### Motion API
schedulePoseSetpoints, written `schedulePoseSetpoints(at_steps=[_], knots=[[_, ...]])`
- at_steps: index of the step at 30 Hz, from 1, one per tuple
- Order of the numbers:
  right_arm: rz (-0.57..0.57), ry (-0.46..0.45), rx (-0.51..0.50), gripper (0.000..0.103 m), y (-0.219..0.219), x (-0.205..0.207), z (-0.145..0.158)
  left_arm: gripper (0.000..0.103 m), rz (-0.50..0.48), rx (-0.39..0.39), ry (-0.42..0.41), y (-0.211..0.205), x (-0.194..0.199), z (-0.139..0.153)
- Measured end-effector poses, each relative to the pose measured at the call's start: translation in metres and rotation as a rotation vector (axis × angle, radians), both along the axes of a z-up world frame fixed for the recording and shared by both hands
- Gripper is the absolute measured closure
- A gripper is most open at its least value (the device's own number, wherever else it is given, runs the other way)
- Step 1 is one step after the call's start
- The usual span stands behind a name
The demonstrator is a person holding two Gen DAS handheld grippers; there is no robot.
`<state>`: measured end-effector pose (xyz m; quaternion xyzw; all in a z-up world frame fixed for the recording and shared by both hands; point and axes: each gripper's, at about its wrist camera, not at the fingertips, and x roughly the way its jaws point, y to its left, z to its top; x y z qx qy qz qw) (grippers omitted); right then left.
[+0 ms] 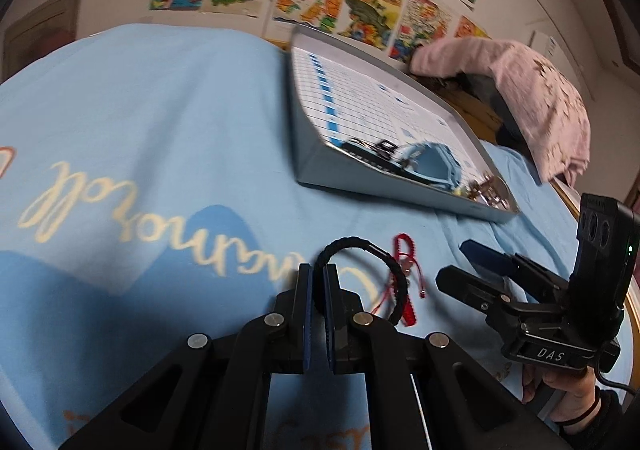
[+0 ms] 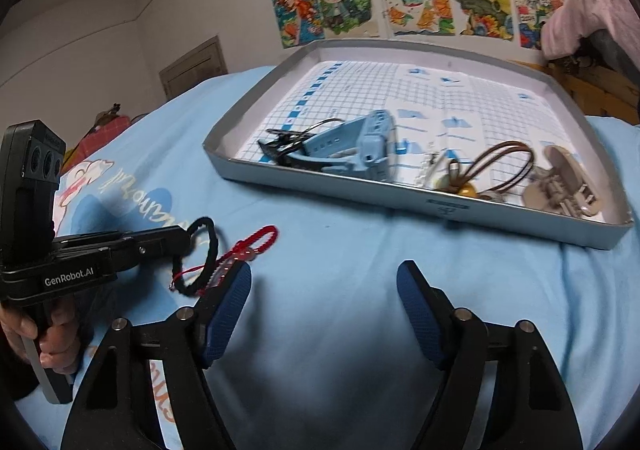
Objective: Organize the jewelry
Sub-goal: 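Grasp the red bead strand with right tool while left tool holds the black cord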
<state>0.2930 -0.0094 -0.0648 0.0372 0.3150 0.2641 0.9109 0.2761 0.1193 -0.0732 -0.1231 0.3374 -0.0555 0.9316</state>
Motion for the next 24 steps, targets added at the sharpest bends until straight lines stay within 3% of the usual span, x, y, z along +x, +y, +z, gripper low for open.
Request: schedulePoseSetpoints(at_steps=[12, 18, 22, 24], knots=[[0.128, 0.053, -0.013, 0.037, 0.033, 0.007, 0.000, 0.098, 0.115, 0.003, -0.013, 0.012, -0.006, 0.001], [0.156, 0.070, -0.026, 0.057, 0.044, 0.014, 0.000, 0.098, 0.122, -0.014, -0.016, 0.017, -0.007, 0.000], [0.196, 0.063, -0.051, 0.059, 0.055, 0.014, 0.002, 0.098, 0.120, -0.020, -0.019, 0.017, -0.007, -0.001], [0.215, 0.060, -0.075, 0.067, 0.062, 0.015, 0.003, 0.098, 0.118, -0.027, -0.020, 0.018, -0.007, -0.002]])
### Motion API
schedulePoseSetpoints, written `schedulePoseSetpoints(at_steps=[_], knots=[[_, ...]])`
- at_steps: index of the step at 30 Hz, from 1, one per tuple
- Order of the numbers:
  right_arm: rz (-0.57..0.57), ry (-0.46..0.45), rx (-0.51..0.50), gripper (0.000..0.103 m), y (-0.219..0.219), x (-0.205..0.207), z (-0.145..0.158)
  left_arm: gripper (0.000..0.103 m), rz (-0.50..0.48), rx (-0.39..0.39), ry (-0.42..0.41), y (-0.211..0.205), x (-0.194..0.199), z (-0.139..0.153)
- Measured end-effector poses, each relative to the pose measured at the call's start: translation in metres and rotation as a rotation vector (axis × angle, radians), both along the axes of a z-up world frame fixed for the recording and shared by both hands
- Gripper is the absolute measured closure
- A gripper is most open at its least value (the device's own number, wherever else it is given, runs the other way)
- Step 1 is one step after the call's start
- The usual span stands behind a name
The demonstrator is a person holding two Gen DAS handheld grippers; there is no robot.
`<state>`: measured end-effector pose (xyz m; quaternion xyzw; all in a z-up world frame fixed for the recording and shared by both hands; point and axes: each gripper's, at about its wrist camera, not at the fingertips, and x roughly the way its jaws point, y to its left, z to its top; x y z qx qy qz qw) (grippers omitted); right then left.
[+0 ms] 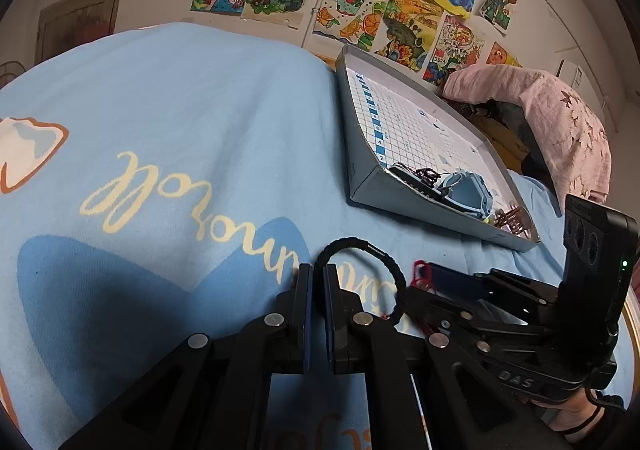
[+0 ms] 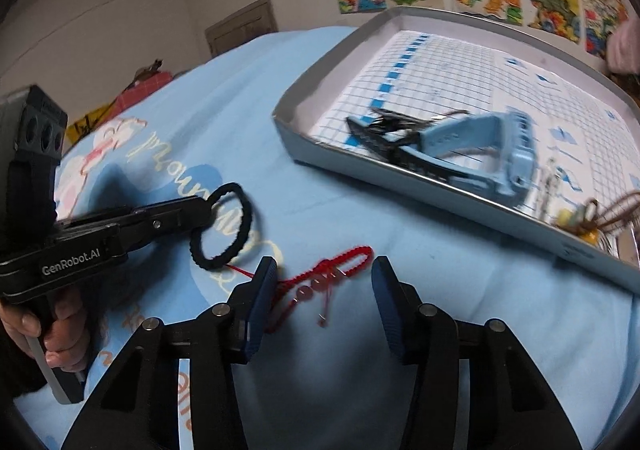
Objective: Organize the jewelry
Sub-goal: 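Grasp the red bead strand with right tool while left tool holds the black cord, then carry the bracelet into the grey tray and open both tools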
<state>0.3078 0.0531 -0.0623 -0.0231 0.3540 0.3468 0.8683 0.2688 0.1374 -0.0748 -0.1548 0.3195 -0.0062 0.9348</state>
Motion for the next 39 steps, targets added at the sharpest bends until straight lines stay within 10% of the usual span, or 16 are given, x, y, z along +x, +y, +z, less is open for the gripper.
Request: schedulePoseSetpoints(at_steps=[7, 28, 39], knots=[[-0.005, -0.013, -0.007, 0.096, 0.001, -0.001, 0.001, 0.098, -0.015, -0.011, -0.017, 0.002, -0.003, 0.001], [-0.282, -0.208, 0.240, 0.096, -0.082, 0.008, 0.045, 0.098, -0.061, 0.033, -0.172, -0.032, 0.042, 0.083], [-0.424, -0.213, 0.234, 0.096, -0.109, 0.074, 0.040, 0.098, -0.051, 0.077, -0.107, -0.056, 0.111, 0.061]])
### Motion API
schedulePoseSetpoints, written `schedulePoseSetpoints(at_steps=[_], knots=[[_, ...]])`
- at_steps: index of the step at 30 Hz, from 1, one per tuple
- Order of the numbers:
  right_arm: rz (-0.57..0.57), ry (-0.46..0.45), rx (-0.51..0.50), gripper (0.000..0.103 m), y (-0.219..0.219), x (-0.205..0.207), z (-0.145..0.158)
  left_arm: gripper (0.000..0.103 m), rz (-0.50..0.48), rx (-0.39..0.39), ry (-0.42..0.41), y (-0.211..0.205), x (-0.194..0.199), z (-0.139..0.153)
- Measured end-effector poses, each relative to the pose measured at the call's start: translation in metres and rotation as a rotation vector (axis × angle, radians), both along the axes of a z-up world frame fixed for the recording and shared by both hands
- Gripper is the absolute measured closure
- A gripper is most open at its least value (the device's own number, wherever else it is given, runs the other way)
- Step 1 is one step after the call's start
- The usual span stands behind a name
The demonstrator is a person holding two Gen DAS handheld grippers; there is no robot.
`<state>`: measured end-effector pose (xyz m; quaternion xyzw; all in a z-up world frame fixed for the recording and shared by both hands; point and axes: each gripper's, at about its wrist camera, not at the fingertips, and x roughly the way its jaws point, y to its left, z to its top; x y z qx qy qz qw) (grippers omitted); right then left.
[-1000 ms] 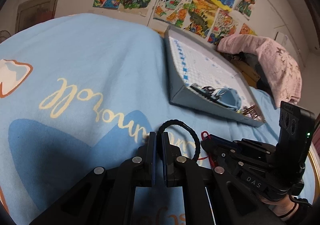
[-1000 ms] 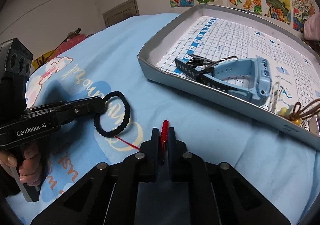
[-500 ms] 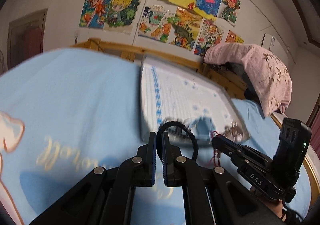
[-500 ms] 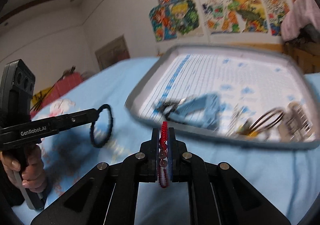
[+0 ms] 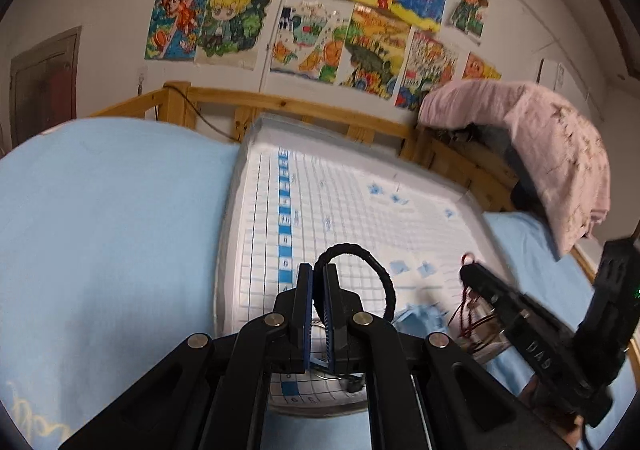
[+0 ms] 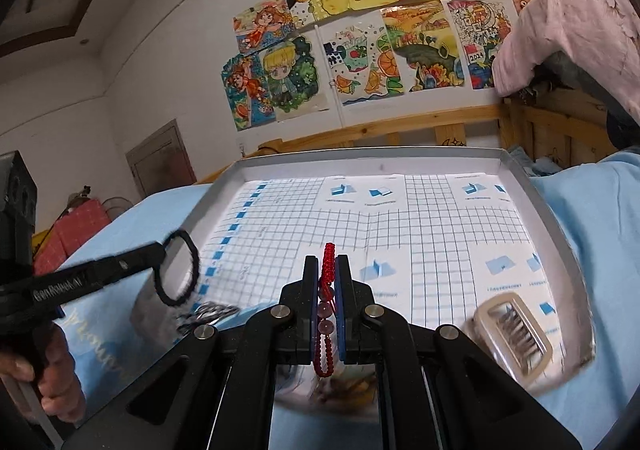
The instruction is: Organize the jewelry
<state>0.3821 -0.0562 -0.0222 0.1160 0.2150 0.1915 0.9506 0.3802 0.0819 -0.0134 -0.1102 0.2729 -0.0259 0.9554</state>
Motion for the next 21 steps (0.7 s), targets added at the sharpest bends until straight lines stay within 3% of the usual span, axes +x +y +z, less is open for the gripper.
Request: schedulePoseSetpoints(at_steps=[9, 11, 12, 13, 15, 18, 21], knots=[[0.011, 0.034, -0.025, 0.096, 0.010, 0.014, -0.013, 0.096, -0.009, -0.015, 0.034, 0.000, 0.001, -0.018], [0.009, 0.041, -0.035, 0.094, 0.011, 0.013, -0.013, 0.090, -0.002, -0.022, 0.043, 0.001, 0.001, -0.017], [0.006, 0.042, -0.042, 0.089, 0.011, 0.013, -0.012, 0.081, 0.006, -0.023, 0.046, 0.002, 0.001, -0.016], [0.002, 0.039, -0.048, 0.077, 0.010, 0.010, -0.011, 0.073, 0.013, -0.027, 0.044, 0.004, 0.000, -0.015], [-0.004, 0.030, -0.056, 0.063, 0.010, 0.006, -0.008, 0.066, 0.027, -0.038, 0.027, 0.006, -0.005, -0.011], [-0.020, 0.005, -0.073, 0.063, 0.007, -0.003, 0.003, 0.060, 0.037, -0.044, 0.004, 0.008, -0.014, -0.002], [-0.037, -0.030, -0.079, 0.063, 0.002, -0.014, 0.015, 0.035, 0.054, -0.053, -0.037, 0.010, -0.031, 0.011]])
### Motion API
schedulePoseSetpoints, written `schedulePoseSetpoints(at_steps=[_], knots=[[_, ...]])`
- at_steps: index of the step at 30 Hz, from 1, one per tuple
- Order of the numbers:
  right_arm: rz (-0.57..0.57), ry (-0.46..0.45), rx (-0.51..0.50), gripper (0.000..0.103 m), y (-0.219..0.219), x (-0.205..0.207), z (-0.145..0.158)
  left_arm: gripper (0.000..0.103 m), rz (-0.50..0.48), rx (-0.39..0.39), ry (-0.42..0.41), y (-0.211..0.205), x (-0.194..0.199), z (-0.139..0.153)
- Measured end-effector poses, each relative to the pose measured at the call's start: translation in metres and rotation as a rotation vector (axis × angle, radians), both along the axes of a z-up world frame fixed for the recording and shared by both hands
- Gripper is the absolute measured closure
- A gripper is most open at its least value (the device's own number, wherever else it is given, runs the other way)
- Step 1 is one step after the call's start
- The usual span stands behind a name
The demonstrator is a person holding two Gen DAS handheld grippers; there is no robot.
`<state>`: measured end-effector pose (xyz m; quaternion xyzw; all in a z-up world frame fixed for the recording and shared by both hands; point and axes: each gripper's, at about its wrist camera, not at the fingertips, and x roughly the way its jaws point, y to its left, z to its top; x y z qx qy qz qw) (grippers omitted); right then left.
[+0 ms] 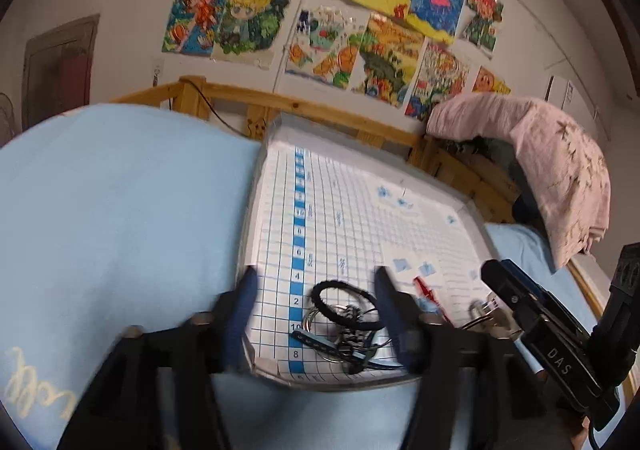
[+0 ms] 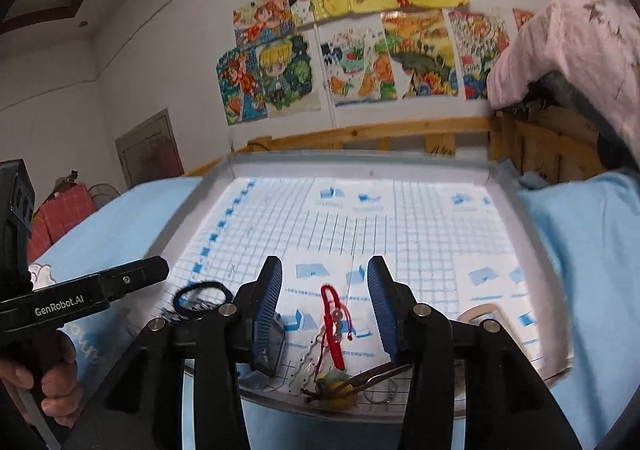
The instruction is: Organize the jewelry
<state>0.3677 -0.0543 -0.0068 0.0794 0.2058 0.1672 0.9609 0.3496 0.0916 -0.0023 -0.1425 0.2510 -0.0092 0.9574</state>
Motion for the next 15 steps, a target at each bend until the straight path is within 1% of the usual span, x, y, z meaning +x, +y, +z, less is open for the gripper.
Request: schedulePoseSetpoints(at_steps=[1, 2, 3, 4, 5, 6, 7, 8, 10, 11, 15], knots=[[-0.006, -0.017, 0.000, 0.063, -0.002, -0.006, 0.007, 0.031, 0.006, 0.005, -0.020, 0.000, -0.007, 0.005], [-0.010, -0.033, 0.001, 0.061, -0.005, -0.013, 0.014, 0.030, 0.007, 0.012, -0.040, 0.000, -0.014, 0.010], [-0.013, -0.046, 0.001, 0.054, -0.008, -0.019, 0.018, 0.026, 0.004, 0.022, -0.056, -0.002, -0.022, 0.017], [-0.018, -0.070, 0.000, 0.048, -0.012, -0.030, 0.026, 0.021, 0.004, 0.033, -0.070, -0.004, -0.030, 0.022], [-0.021, -0.086, 0.000, 0.046, -0.015, -0.038, 0.032, 0.017, 0.008, 0.043, -0.083, -0.005, -0.037, 0.026], [-0.023, -0.098, 0.002, 0.044, -0.018, -0.045, 0.037, 0.008, 0.014, 0.061, -0.107, -0.008, -0.049, 0.032], [-0.023, -0.113, 0.010, 0.041, -0.022, -0.055, 0.043, 0.003, 0.018, 0.075, -0.127, -0.010, -0.059, 0.037], [-0.024, -0.126, 0.019, 0.039, -0.027, -0.065, 0.050, 0.002, 0.021, 0.092, -0.152, -0.013, -0.071, 0.042], [-0.024, -0.146, 0.027, 0.030, -0.033, -0.081, 0.059, 0.000, 0.021, 0.118, -0.181, -0.018, -0.088, 0.051], [-0.023, -0.155, 0.030, 0.028, -0.036, -0.088, 0.063, 0.000, 0.023, 0.132, -0.197, -0.021, -0.100, 0.055], [-0.016, -0.194, 0.058, 0.017, -0.050, -0.126, 0.079, 0.000, 0.040, 0.143, -0.246, -0.026, -0.136, 0.067]])
